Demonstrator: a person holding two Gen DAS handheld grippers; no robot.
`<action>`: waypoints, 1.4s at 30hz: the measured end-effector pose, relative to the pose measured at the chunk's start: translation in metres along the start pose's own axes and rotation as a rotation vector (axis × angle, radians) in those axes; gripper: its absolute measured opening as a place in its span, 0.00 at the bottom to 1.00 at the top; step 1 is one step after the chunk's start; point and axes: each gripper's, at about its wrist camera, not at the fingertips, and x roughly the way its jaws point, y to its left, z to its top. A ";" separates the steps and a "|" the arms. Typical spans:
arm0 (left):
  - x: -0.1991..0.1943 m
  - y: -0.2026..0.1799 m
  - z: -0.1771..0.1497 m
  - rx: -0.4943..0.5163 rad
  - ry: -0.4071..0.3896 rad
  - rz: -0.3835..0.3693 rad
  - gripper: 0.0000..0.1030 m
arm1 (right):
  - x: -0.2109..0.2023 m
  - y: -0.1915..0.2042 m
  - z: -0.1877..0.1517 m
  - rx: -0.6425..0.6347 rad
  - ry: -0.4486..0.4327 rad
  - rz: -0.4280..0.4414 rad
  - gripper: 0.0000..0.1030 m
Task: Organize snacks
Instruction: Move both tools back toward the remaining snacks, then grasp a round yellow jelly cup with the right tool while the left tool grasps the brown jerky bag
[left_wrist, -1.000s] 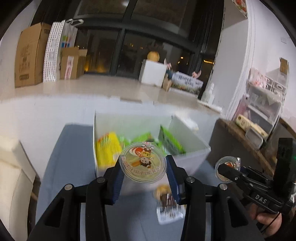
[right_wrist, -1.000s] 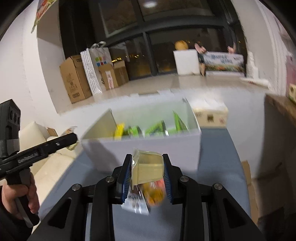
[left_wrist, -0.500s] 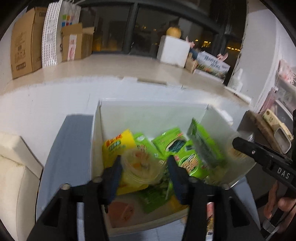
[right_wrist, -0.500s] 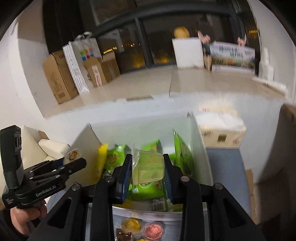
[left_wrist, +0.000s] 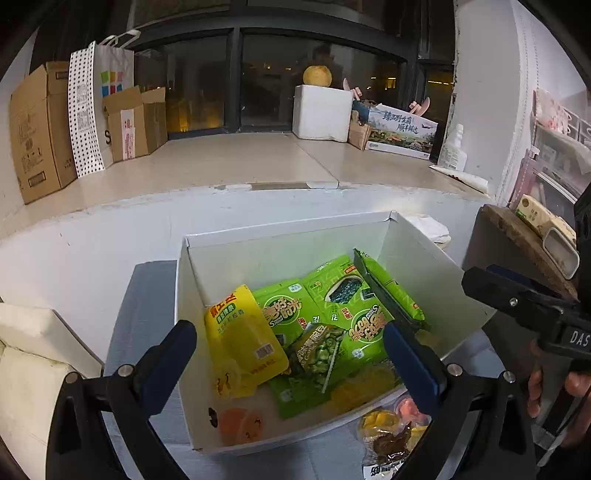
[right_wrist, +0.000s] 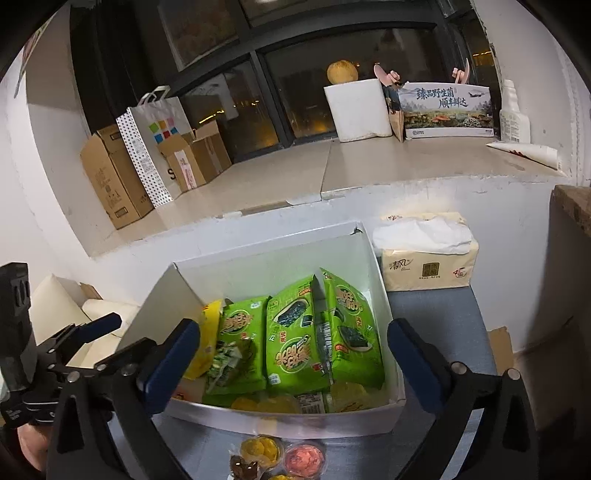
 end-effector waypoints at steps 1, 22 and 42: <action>-0.002 0.000 -0.001 0.003 -0.001 0.004 1.00 | -0.002 0.001 0.000 -0.006 -0.002 -0.001 1.00; -0.100 0.000 -0.140 -0.098 -0.005 -0.062 1.00 | -0.053 0.006 -0.154 -0.063 0.127 0.088 1.00; -0.083 -0.017 -0.156 -0.080 0.052 -0.093 1.00 | 0.009 -0.009 -0.148 -0.036 0.247 0.212 0.48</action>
